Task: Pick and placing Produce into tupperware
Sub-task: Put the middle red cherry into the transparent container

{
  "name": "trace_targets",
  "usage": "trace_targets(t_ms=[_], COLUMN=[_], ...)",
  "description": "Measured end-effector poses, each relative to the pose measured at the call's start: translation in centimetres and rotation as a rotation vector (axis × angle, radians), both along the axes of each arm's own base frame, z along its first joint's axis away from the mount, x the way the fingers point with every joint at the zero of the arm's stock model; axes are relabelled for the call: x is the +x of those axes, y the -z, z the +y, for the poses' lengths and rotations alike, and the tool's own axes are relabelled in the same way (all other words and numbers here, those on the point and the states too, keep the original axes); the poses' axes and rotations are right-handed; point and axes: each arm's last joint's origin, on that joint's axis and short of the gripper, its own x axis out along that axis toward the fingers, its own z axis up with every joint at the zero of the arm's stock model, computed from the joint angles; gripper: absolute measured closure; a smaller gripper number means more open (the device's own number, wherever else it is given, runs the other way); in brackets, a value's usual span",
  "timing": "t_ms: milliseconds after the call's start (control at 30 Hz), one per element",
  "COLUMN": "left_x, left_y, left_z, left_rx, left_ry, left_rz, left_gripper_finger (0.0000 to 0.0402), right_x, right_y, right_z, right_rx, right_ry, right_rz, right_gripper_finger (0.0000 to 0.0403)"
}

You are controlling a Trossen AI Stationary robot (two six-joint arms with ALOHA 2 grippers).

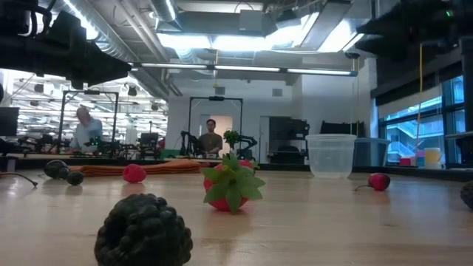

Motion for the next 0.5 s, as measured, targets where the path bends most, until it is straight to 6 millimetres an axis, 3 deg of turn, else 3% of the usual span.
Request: trace_targets(t_ms=[133, 233, 400, 500], left_x=[0.0, 0.0, 0.0, 0.0], left_y=[0.0, 0.0, 0.0, 0.0], left_z=[0.0, 0.0, 0.0, 0.0], left_rx=[0.0, 0.0, 0.0, 0.001], left_ry=[0.0, 0.0, 0.0, 0.0], left_rz=[-0.001, -0.001, -0.001, -0.001], left_gripper_finger=[0.0217, 0.0217, 0.0217, 0.0217], right_x=[3.2, 6.2, 10.9, 13.0], right_y=[-3.0, -4.0, -2.8, -0.9], right_z=[0.4, 1.2, 3.4, 4.9], right_rx=[-0.013, -0.007, -0.039, -0.061], right_ry=[-0.139, -0.232, -0.377, -0.443], right_rz=[0.212, 0.446, 0.826, 0.994], right_gripper_finger=[0.0196, 0.02, 0.0201, 0.0202])
